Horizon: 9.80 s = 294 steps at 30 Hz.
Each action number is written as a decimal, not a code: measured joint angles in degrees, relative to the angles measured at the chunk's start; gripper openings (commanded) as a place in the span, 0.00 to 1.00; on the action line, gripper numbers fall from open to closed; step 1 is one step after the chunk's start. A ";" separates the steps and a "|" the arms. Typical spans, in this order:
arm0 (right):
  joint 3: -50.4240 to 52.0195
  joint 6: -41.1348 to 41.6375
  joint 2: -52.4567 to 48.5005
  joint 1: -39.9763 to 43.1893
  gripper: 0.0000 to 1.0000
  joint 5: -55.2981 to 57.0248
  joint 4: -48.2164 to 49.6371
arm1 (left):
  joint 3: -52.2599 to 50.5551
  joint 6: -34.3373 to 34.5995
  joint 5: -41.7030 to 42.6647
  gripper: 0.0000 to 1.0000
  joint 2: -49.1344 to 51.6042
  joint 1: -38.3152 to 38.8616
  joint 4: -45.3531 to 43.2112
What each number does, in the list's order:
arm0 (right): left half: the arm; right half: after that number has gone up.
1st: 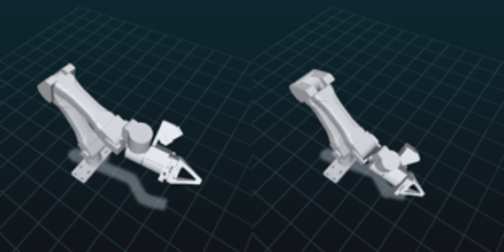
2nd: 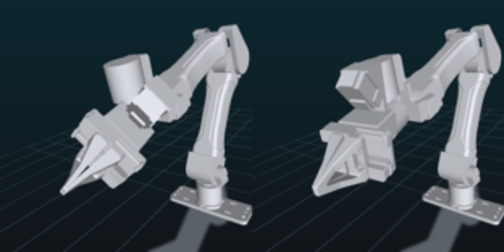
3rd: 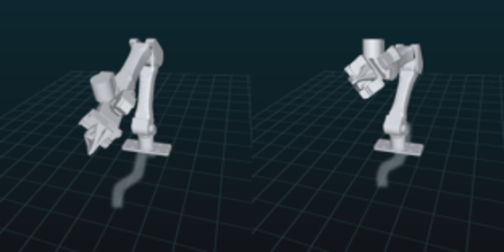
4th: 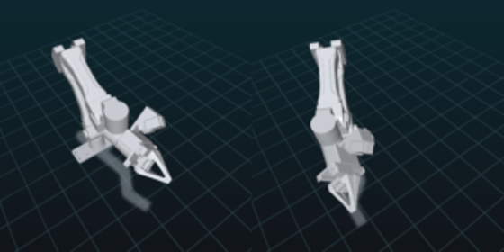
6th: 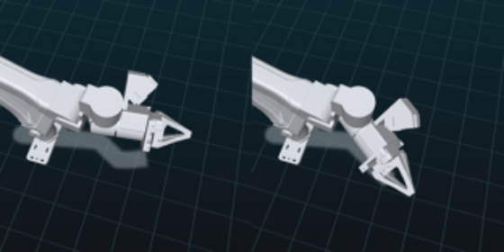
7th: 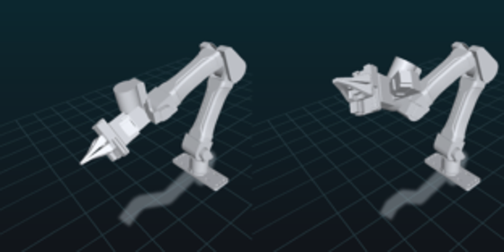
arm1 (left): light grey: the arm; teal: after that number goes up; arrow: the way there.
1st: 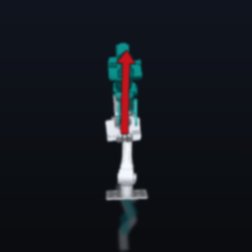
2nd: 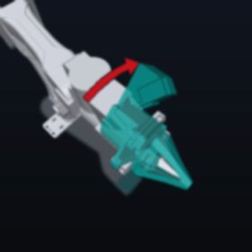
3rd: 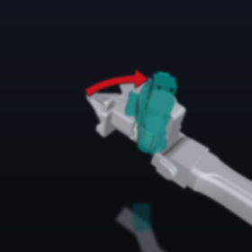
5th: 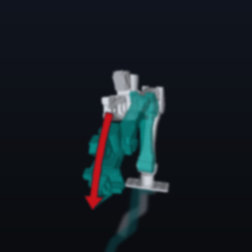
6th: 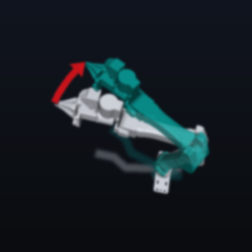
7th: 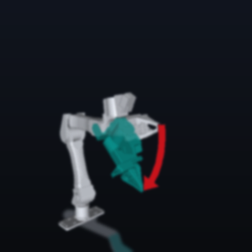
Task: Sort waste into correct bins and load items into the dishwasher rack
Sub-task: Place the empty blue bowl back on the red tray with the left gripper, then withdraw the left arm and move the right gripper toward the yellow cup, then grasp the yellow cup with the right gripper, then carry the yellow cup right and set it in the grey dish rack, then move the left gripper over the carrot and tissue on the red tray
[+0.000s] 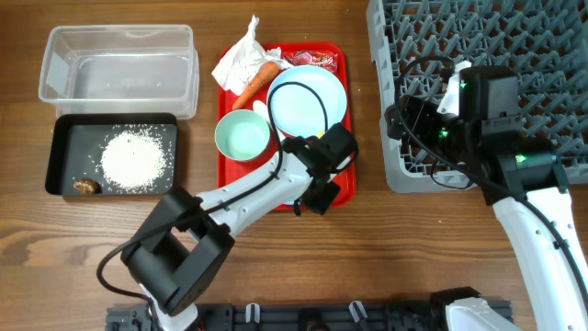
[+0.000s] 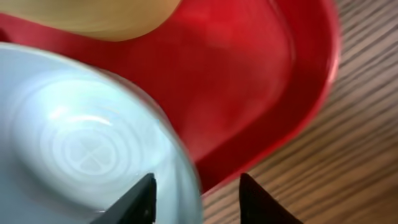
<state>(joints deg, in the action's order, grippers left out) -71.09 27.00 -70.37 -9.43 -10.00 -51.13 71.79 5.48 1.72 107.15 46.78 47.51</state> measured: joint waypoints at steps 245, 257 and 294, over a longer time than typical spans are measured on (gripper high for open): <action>-8.33 -5.03 -20.50 9.57 0.81 8.50 -14.91 | 14.75 21.18 -6.21 1.00 -16.31 -37.40 0.31; -24.96 -11.50 -19.80 5.35 0.85 -0.17 -17.57 | 14.75 21.18 -6.21 1.00 -16.31 -37.40 0.33; -25.05 -7.54 -19.74 -8.55 0.96 5.11 -16.37 | 14.64 -6.73 -0.13 0.92 15.54 -30.01 -29.51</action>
<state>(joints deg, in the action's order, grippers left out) -96.14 19.46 -90.11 -17.98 -4.89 -67.51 86.43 -1.26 1.58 122.69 16.78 18.00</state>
